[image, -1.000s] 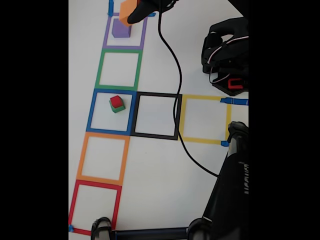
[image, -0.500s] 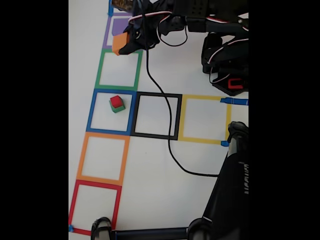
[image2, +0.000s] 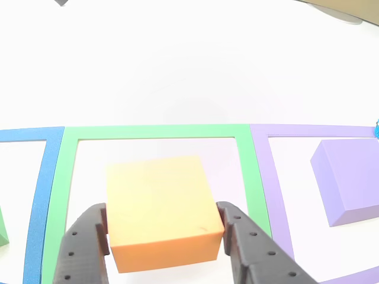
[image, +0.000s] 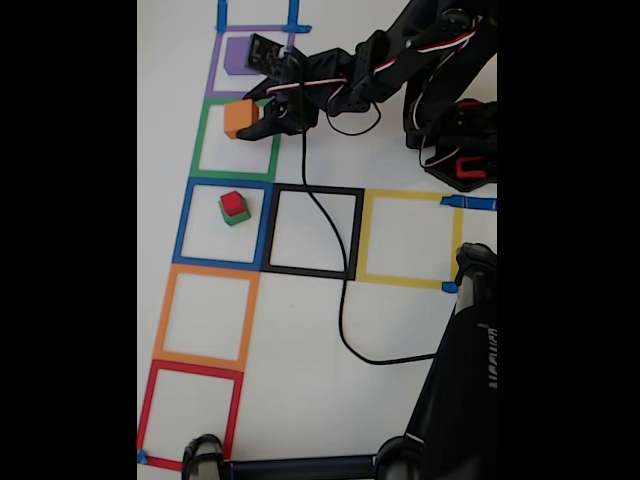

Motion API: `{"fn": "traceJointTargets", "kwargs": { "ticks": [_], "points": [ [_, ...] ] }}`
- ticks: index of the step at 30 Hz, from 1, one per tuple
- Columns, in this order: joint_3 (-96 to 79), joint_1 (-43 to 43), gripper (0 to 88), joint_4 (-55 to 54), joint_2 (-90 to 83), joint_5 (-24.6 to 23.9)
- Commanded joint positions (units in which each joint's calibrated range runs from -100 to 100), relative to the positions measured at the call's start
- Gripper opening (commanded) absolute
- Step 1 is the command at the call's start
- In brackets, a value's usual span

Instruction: Tower of hanoi

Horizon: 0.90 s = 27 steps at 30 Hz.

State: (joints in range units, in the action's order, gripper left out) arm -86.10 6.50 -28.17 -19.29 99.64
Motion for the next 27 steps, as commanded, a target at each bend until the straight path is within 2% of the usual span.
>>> {"fn": "traceJointTargets", "kwargs": {
  "ticks": [1, 11, 22, 27],
  "points": [
    [1.8, 1.3, 10.0, -10.9, 8.8, 0.4],
    [6.3, 1.8, 10.8, -27.3, 26.0, 0.4],
    [7.7, 2.2, 14.6, -32.1, 31.3, 0.4],
    [7.5, 2.8, 20.9, -32.1, 31.4, 0.4]
  ]
}}
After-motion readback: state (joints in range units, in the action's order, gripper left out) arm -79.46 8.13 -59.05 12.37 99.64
